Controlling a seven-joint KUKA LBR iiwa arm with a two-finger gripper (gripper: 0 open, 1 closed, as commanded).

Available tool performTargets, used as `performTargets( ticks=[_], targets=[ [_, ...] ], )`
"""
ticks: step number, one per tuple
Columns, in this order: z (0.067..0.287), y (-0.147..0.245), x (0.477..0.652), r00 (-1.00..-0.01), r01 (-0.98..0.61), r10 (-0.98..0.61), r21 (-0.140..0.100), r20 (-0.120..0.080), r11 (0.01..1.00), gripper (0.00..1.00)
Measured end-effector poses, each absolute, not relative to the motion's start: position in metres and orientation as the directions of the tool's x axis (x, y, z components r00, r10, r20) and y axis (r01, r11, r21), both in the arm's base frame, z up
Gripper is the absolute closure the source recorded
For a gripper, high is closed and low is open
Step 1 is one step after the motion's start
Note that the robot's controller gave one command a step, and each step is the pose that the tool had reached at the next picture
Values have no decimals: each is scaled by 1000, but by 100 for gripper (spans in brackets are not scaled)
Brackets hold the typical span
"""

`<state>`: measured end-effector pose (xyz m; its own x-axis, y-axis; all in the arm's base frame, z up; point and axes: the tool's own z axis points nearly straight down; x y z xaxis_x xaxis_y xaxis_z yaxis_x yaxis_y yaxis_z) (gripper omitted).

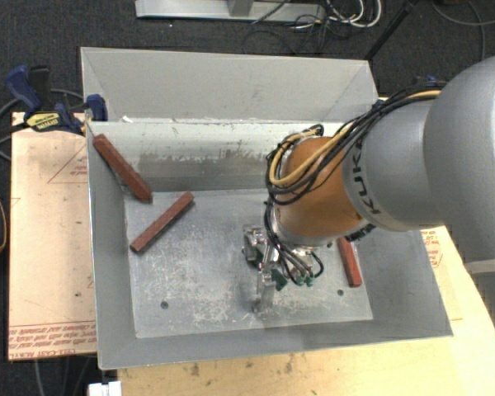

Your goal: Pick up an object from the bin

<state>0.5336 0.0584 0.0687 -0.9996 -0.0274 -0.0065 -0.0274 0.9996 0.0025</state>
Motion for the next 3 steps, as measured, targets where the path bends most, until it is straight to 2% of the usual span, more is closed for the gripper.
performTargets(
  ticks=[1,2,3],
  targets=[
    [72,-17,567,-977,-215,-215,-2,-8,977,0],
    [82,48,597,-969,-246,-245,2,-7,969,0],
    [96,98,646,-989,-147,-147,4,-10,989,0]
  ],
)
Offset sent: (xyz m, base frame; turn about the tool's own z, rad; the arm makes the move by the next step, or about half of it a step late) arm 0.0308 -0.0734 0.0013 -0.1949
